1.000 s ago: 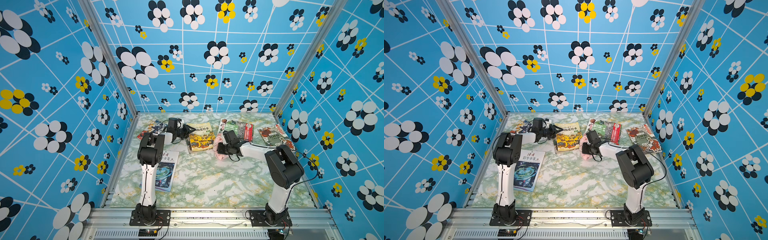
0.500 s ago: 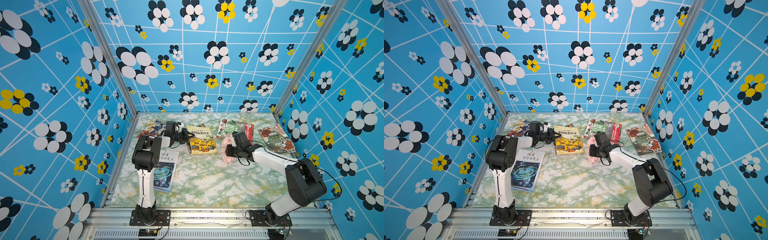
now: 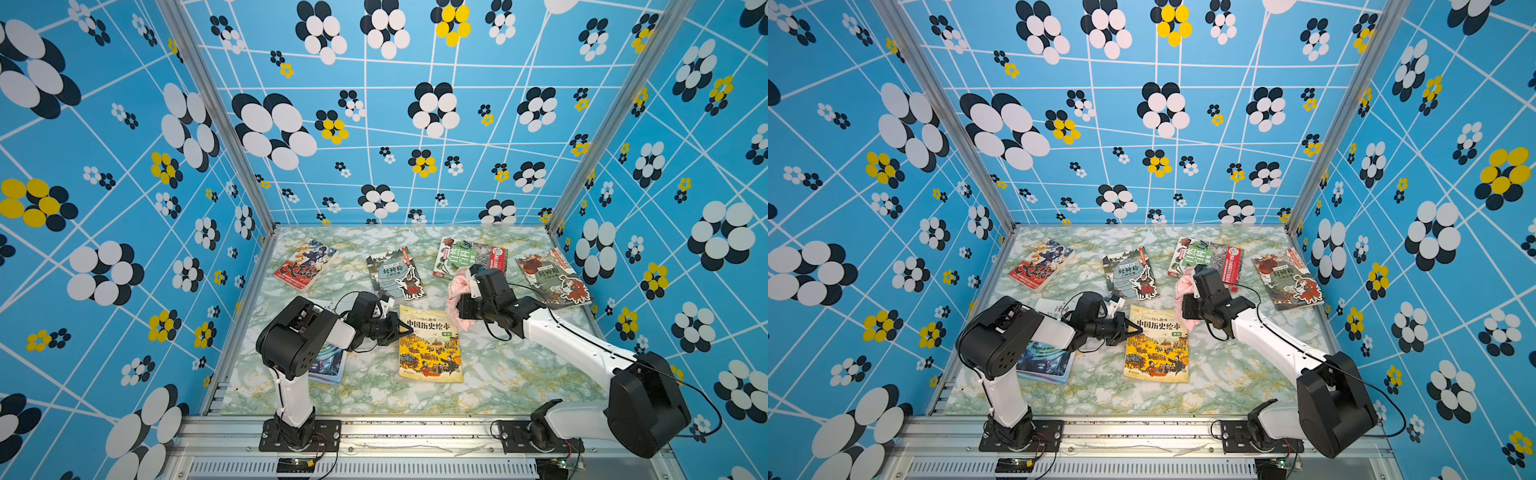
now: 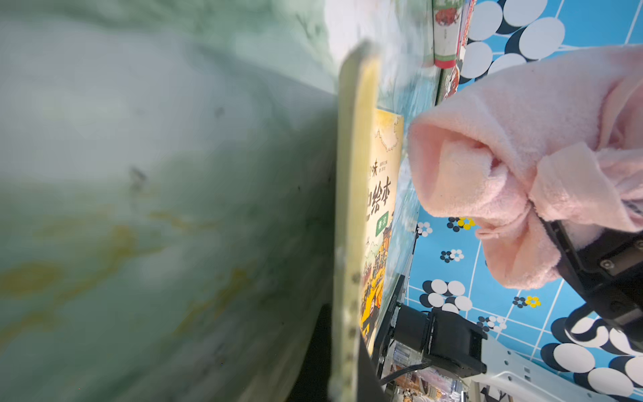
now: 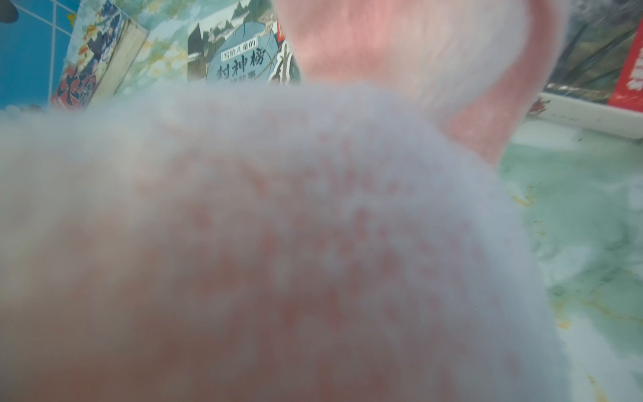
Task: Wipe the cover of the book
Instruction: Wipe the dirt from the cover of the book.
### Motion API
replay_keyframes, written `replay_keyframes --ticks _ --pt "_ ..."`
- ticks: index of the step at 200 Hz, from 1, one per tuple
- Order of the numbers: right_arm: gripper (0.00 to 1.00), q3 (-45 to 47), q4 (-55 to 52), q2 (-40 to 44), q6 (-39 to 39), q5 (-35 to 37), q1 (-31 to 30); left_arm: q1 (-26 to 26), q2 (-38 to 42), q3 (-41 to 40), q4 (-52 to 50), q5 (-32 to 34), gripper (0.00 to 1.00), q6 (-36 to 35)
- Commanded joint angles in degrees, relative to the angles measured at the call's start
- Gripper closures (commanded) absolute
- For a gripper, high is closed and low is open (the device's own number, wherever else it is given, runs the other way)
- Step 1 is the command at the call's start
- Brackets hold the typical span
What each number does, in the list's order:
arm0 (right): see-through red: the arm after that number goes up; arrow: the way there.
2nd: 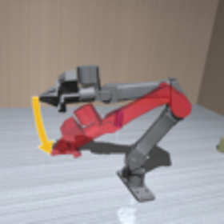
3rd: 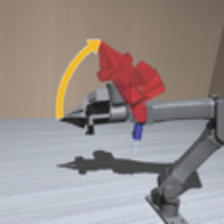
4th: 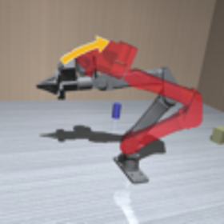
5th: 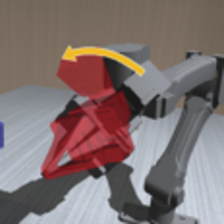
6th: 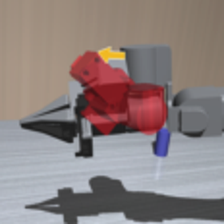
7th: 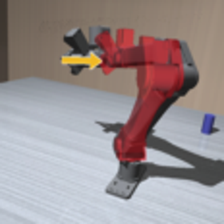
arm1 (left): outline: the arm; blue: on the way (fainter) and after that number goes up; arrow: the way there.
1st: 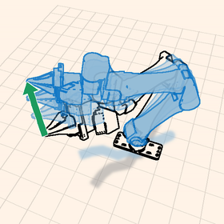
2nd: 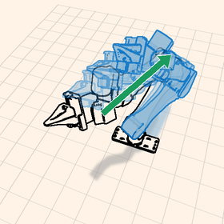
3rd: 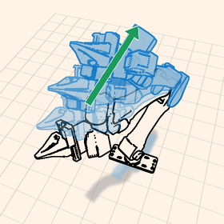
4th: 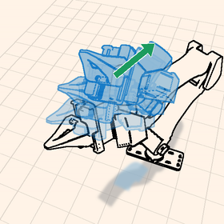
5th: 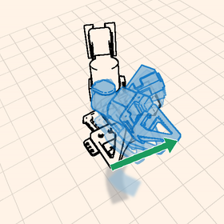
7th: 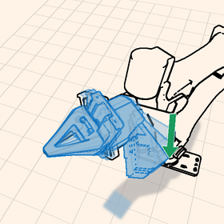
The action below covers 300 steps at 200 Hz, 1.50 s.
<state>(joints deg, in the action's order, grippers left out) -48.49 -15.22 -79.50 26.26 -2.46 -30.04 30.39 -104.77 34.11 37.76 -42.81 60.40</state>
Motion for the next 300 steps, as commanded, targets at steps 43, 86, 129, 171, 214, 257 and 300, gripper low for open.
replay_keyframes --ticks 43,86,129,171,214,257,300 --pt "1.00 5.8 7.9 -6.8 8.1 -1.4 -4.2 2.9 4.2 -5.1 2.0 3.9 0.58 3.0" --pt "1.00 8.0 10.7 -8.9 10.0 -0.6 -5.5 5.2 6.5 -10.3 4.1 2.5 0.66 7.5" --pt "1.00 8.3 12.3 -10.6 10.7 -0.6 -6.2 9.2 10.6 -13.0 1.7 5.3 0.77 8.9" --pt "1.00 7.3 11.5 -10.7 10.6 -0.1 -8.6 9.6 10.9 -10.0 -4.6 7.3 0.92 4.0" --pt "1.00 1.2 15.2 -16.4 13.6 -0.9 -17.9 8.8 5.4 -5.4 -7.8 4.7 0.96 -1.2" --pt "1.00 -6.2 17.7 -25.0 16.5 -3.5 -18.2 6.0 5.0 -4.3 -12.6 4.3 0.98 -6.3" --pt "1.00 6.3 12.7 -16.8 14.6 -0.8 -4.2 5.1 5.9 -3.5 -20.0 5.1 0.99 -12.4"
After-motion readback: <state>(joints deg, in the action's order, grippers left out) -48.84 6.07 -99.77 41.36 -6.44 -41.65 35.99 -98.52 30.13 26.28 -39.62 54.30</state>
